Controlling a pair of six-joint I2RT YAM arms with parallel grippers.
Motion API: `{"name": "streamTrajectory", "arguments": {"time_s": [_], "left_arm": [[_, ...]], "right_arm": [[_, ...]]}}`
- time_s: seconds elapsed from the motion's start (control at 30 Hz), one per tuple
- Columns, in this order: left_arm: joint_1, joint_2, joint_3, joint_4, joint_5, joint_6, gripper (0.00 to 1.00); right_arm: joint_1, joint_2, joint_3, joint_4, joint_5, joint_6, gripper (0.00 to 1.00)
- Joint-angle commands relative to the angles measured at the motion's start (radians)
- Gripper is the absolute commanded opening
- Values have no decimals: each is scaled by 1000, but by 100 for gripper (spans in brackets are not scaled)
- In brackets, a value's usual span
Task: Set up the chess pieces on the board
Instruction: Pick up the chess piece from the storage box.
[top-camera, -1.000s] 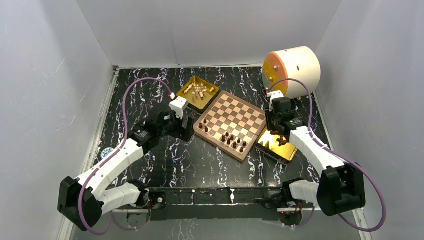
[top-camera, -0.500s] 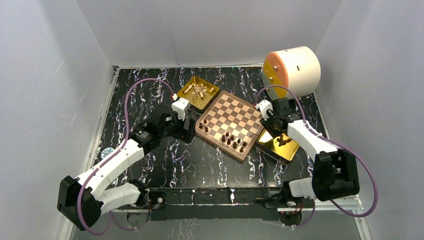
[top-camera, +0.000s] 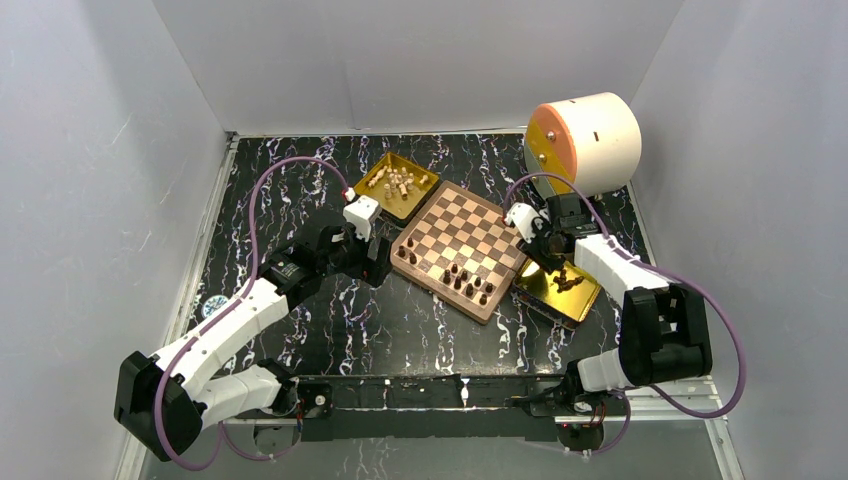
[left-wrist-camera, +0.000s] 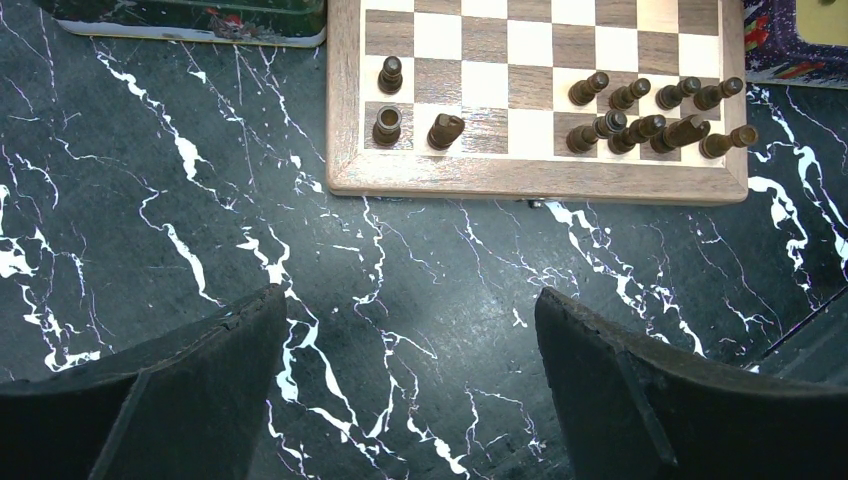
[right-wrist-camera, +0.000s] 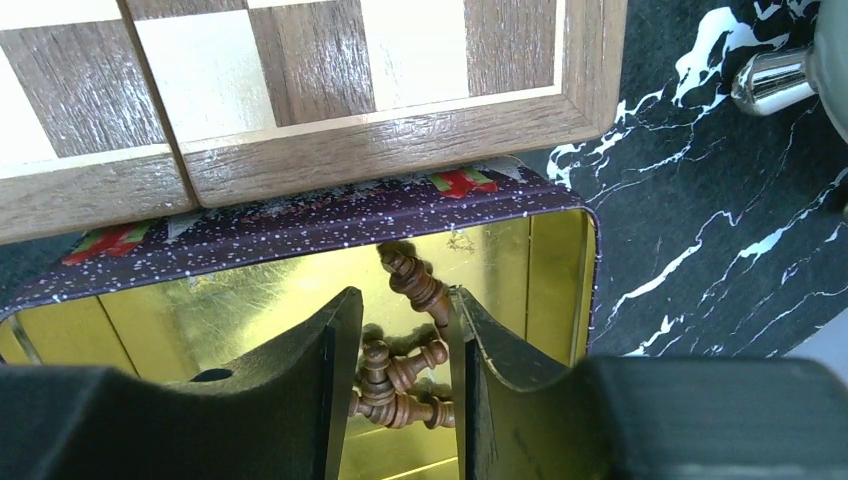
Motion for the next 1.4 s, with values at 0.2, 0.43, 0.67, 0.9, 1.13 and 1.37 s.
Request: {"name": "streamTrajectory", "arguments": {"time_s": [0.2,0.43,0.67,0.9,1.13,1.37], "left_arm": [[-7,-33,-3,-3,-32,24,91],[-11,-25,0,-2,-27,28,91],[-16,-25,-1,-1,-21,31,91],[-17,-33,-3,-2,-25,35,90],[-18,-36,-3,-5,-32,34,89],[-18,-44,-4,-1,-65,15,88]], "right_arm": [[-35,71,57,42,-54,-117,49],[-55,75,40,55,-73,-134,47],[-61,117,43,53,-63,-150,45],[-60,119,26,47,-79,-184,41],[-57,108,34,27,-81,-180,25],[-35,8,46,-19,-28,-135,11]]}}
